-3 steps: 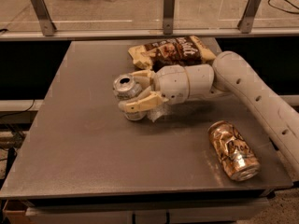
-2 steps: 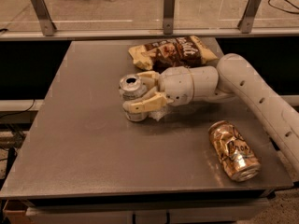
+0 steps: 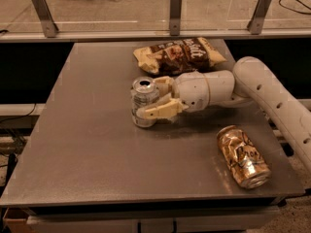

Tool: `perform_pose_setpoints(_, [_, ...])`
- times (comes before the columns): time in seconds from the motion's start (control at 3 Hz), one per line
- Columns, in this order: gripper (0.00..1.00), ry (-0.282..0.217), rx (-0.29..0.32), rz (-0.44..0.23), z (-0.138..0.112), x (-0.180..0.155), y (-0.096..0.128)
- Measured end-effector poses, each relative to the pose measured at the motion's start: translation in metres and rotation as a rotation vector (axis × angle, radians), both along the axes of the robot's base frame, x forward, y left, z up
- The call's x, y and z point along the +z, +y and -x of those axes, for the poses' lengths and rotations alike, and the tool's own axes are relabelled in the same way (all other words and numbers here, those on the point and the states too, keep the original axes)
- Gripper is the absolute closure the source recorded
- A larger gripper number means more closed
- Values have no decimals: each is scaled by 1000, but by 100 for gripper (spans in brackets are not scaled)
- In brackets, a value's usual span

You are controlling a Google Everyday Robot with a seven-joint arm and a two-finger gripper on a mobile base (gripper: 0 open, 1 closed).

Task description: Place 7up can upright

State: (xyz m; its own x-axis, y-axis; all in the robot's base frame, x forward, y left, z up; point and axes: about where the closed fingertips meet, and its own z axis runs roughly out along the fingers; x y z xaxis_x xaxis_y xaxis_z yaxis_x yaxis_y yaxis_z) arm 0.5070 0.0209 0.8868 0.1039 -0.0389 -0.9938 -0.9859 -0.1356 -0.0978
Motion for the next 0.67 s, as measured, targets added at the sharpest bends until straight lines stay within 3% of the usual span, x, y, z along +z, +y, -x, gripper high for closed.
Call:
perform_pose_setpoints(0.33, [0, 9, -22, 13, -1, 4, -14])
perform_pose_setpoints(0.67, [0, -6, -85, 51, 5, 26, -52])
